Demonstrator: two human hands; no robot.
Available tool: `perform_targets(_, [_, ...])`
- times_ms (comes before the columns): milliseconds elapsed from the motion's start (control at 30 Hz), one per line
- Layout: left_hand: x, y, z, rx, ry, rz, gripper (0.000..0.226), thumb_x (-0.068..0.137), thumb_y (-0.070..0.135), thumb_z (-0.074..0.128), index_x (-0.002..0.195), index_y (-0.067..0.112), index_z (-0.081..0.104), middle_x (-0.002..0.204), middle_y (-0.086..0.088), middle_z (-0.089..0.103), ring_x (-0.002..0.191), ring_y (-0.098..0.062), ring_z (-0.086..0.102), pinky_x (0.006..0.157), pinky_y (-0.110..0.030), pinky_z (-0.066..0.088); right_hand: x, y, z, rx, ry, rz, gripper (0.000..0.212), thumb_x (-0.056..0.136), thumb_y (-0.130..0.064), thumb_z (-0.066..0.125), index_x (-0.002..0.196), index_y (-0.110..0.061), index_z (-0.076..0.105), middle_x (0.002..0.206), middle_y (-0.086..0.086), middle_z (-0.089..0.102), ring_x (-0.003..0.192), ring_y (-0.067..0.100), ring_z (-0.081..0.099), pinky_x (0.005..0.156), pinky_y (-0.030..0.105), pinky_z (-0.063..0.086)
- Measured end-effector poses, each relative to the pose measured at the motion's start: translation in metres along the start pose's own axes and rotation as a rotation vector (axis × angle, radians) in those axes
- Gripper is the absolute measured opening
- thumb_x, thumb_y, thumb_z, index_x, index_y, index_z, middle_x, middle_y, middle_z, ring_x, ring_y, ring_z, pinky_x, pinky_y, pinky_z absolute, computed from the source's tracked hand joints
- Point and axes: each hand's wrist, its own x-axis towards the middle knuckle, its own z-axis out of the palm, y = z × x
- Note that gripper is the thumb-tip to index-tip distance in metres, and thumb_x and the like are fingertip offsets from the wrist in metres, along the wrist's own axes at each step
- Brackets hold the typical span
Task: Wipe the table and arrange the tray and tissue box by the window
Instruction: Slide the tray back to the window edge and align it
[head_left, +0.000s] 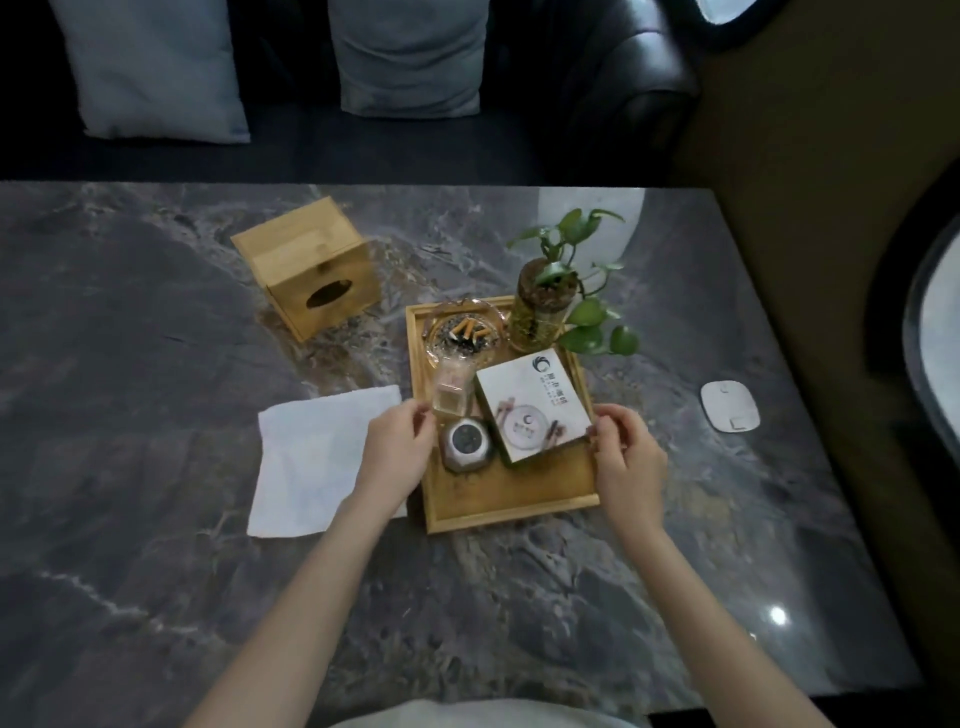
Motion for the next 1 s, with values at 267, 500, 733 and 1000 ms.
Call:
perform_targets(267, [0.023,-0.013,0.035,0.083,0.085,-0.064,0.021,0.091,0.015,0.046,0.091,-0.002,0.058,0.094,-0.026,0.055,0.085,-0.035,0.051,0.070,-0.033,0.032,0.016,0.055,-0.009,-0.333,-0.198,0.091,0.033,0.094,-0.015,0.045,0.124,-0.004,0.051,0.118,0.013,0.056,0.111,0.024,0.050,0.093,0.029,0.036])
perform_targets(500, [0.023,-0.019,0.041,0.137,0.097,-0.007,0.016,0.087,0.015,0.055,0.087,-0.001,0.060,0.079,-0.015,0.047,0.073,-0.027,0.046,0.066,-0.030,0.031,0.019,0.063,-0.007,-0.383,-0.223,0.038,0.027,0.092,-0.025,0.051,0.113,-0.012,0.061,0.093,0.000,0.052,0.083,0.012,0.048,0.071,0.026,0.039])
perform_targets(733, [0.029,-0.021,0.034,0.211,0.075,0.064,0.016,0.083,0.016,0.059,0.078,0.000,0.061,0.068,-0.009,0.045,0.066,-0.022,0.043,0.061,-0.029,0.028,0.019,0.063,-0.007,-0.521,-0.202,-0.080,0.022,0.092,-0.022,0.049,0.104,-0.011,0.064,0.090,0.004,0.059,0.084,0.020,0.056,0.066,0.029,0.041])
perform_targets(1000, [0.032,-0.020,0.027,0.301,0.078,0.086,0.021,0.082,0.021,0.059,0.075,0.002,0.060,0.070,-0.012,0.052,0.067,-0.024,0.043,0.061,-0.032,0.030,0.014,0.057,-0.007,-0.553,-0.176,-0.079,0.019,0.092,-0.022,0.047,0.095,-0.012,0.064,0.083,0.007,0.067,0.077,0.023,0.061,0.067,0.034,0.045])
